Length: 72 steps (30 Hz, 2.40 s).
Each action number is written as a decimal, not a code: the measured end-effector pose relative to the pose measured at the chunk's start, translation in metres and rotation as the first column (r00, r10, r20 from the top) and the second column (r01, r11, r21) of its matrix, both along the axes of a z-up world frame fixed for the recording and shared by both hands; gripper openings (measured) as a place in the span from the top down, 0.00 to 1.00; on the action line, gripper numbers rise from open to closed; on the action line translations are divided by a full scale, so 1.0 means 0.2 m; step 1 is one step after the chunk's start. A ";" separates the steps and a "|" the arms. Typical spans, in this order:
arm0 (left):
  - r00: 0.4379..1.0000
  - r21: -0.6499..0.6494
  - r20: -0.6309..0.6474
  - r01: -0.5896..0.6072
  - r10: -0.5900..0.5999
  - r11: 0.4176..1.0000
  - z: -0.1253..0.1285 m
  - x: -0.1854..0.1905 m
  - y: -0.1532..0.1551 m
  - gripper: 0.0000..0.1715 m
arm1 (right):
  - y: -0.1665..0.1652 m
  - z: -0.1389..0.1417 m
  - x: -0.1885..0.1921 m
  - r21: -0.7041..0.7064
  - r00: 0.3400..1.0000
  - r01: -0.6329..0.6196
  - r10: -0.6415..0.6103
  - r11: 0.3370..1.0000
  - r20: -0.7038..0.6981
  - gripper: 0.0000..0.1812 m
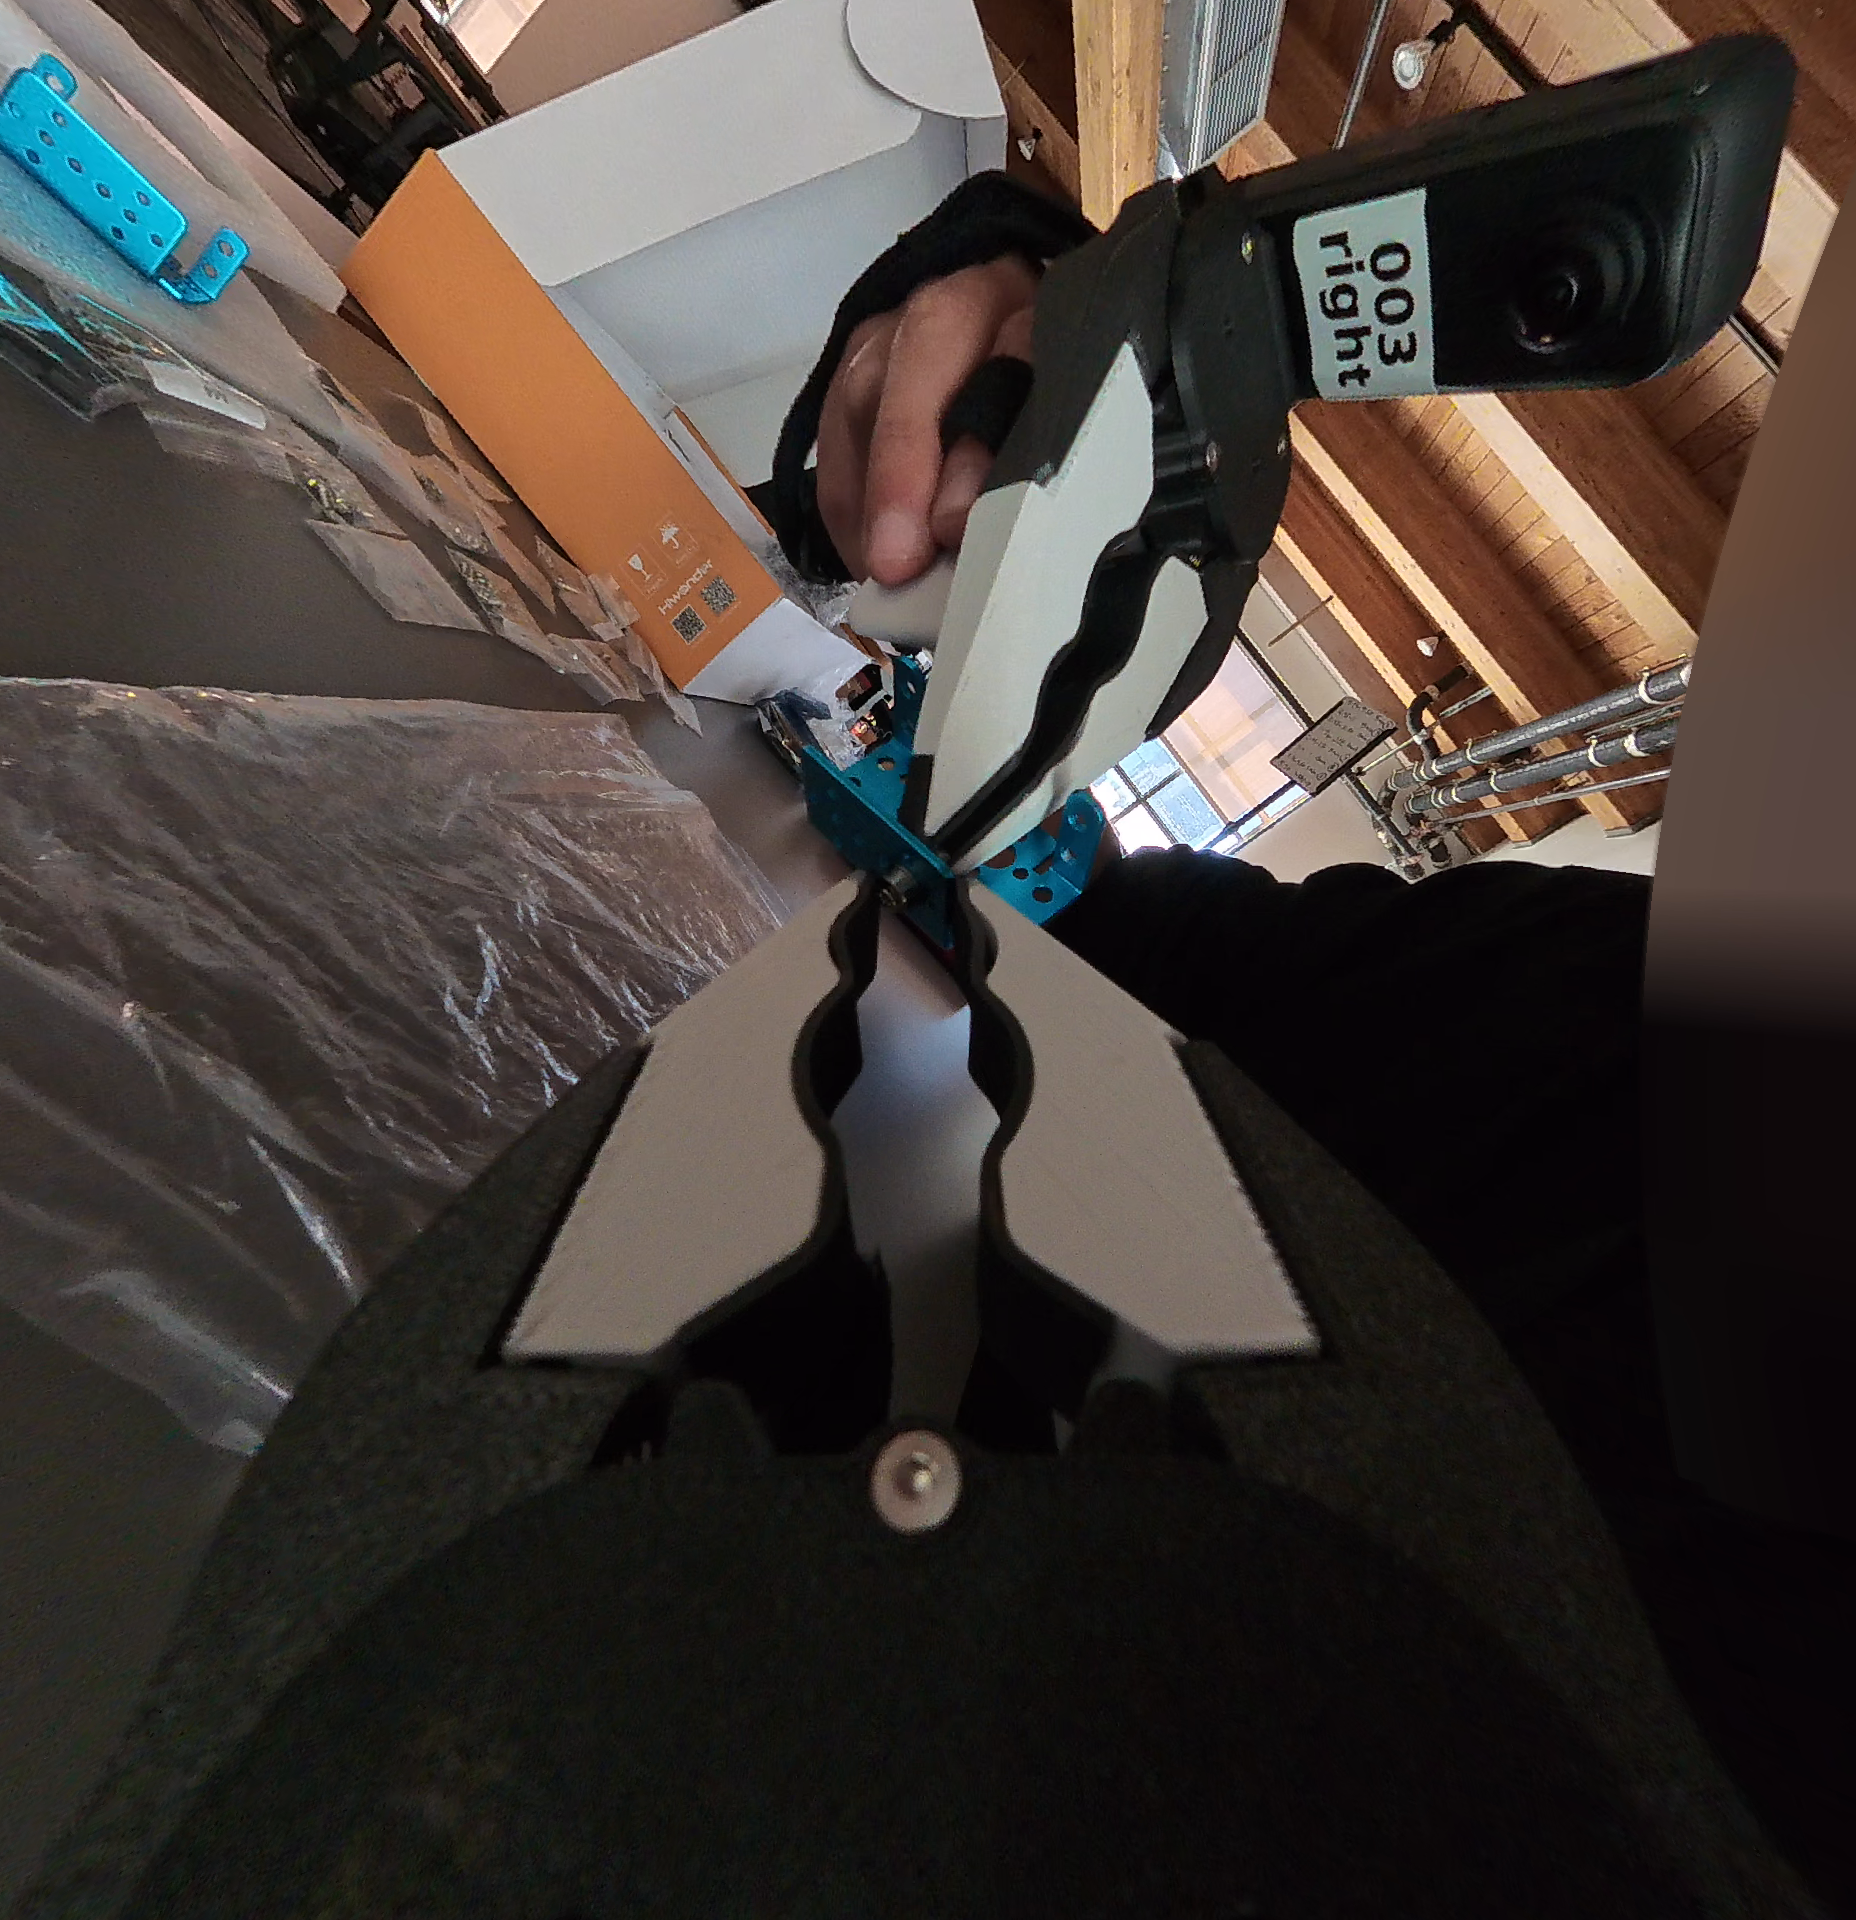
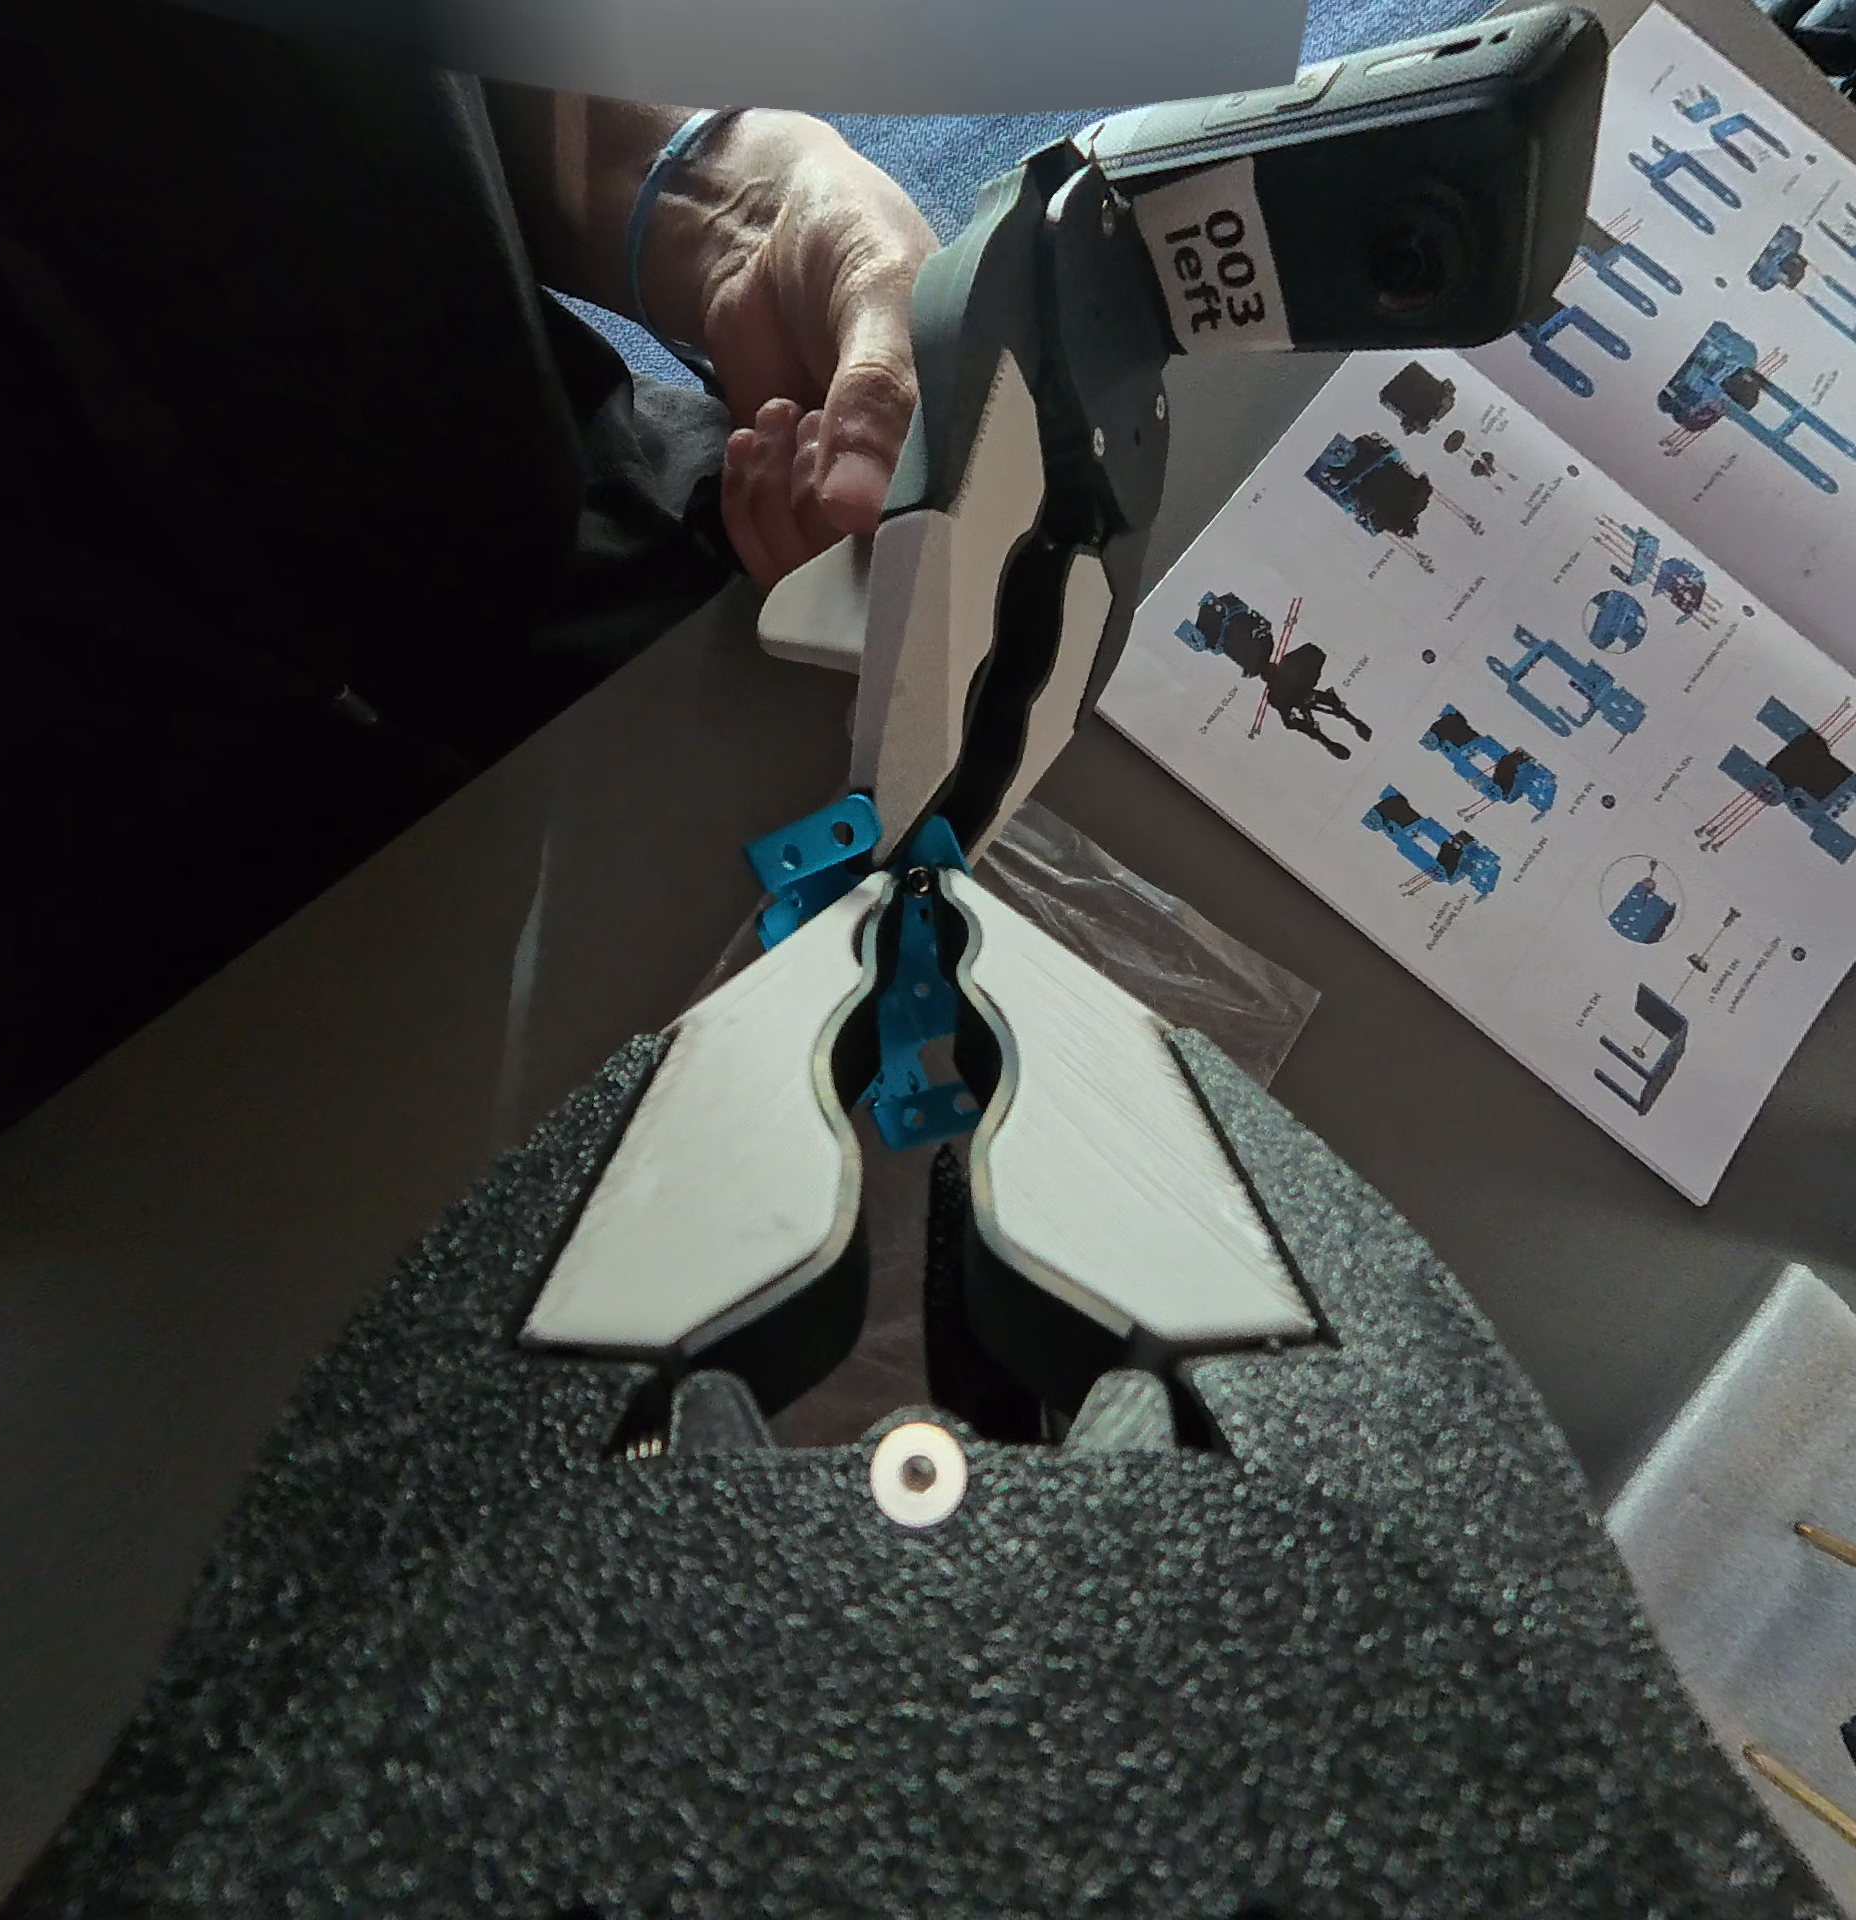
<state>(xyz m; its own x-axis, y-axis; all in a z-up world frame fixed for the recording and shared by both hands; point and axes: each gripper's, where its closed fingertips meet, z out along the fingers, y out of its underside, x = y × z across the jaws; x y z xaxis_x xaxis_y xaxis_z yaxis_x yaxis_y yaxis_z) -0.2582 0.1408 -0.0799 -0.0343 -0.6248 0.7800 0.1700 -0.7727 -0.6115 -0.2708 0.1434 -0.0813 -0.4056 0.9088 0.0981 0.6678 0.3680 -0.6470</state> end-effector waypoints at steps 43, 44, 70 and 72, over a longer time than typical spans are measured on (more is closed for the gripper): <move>1.000 -0.002 0.015 -0.006 0.006 1.000 0.01 -0.01 0.00 0.93 | 0.01 0.04 0.00 0.075 0.999 0.001 0.002 0.997 -0.037 0.92; 1.000 0.000 0.008 -0.013 0.013 1.000 0.01 -0.01 0.00 0.93 | 0.02 0.06 0.01 0.074 0.999 0.012 -0.009 0.997 -0.043 0.91; 0.561 0.633 -0.691 0.164 0.456 0.757 -0.42 0.03 0.16 0.92 | 0.43 -0.49 0.58 0.011 0.787 0.579 -0.562 0.815 0.254 0.90; 0.556 0.617 -0.705 0.177 0.440 0.767 -0.44 0.03 0.15 0.93 | 0.38 -0.47 0.53 -0.049 0.817 0.550 -0.526 0.834 0.237 0.92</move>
<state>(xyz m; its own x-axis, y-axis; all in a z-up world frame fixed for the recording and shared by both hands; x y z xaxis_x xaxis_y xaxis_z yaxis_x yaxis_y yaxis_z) -0.2522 0.1701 -0.1682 0.5039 -0.8591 -0.0897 -0.5387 -0.2314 -0.8101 -0.1648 0.2191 -0.1762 0.1516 0.9874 -0.0450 0.8593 -0.1542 -0.4877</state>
